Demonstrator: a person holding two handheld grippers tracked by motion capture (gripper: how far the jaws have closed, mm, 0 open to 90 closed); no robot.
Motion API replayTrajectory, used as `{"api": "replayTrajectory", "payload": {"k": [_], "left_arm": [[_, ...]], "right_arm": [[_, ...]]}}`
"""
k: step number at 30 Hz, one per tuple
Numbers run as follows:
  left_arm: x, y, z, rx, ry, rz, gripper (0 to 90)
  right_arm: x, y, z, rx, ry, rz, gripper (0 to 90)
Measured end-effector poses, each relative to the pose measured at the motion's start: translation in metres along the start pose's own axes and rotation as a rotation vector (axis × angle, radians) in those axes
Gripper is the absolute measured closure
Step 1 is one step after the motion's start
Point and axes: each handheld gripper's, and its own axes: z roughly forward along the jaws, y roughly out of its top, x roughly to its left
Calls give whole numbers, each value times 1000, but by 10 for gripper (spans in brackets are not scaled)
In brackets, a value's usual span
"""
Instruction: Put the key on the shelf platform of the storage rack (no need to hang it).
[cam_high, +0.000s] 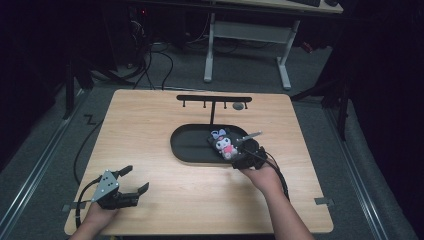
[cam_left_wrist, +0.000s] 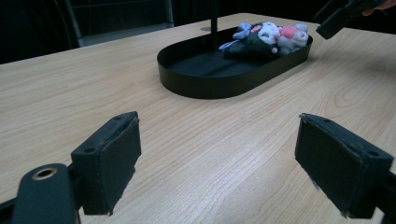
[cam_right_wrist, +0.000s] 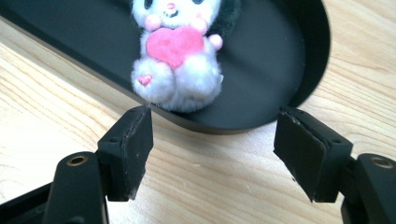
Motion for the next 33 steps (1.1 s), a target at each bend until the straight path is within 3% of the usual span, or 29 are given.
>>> {"api": "replayTrajectory", "payload": {"k": [6,10,21,33], "left_arm": [[0,0,0,3,0,5,153],[0,0,0,2,1,6,153],[-1,0,1,8,15,0,153],[-1,1,3,29,12,11,154]], "right_arm": [[-2,-22,-8,-72,-1,24,289],[0,-40,-9,-101,30,44,289],[9,-81,-8,-186,14,32,275],[15,-129,-7,-314,-5,18,187]]}}
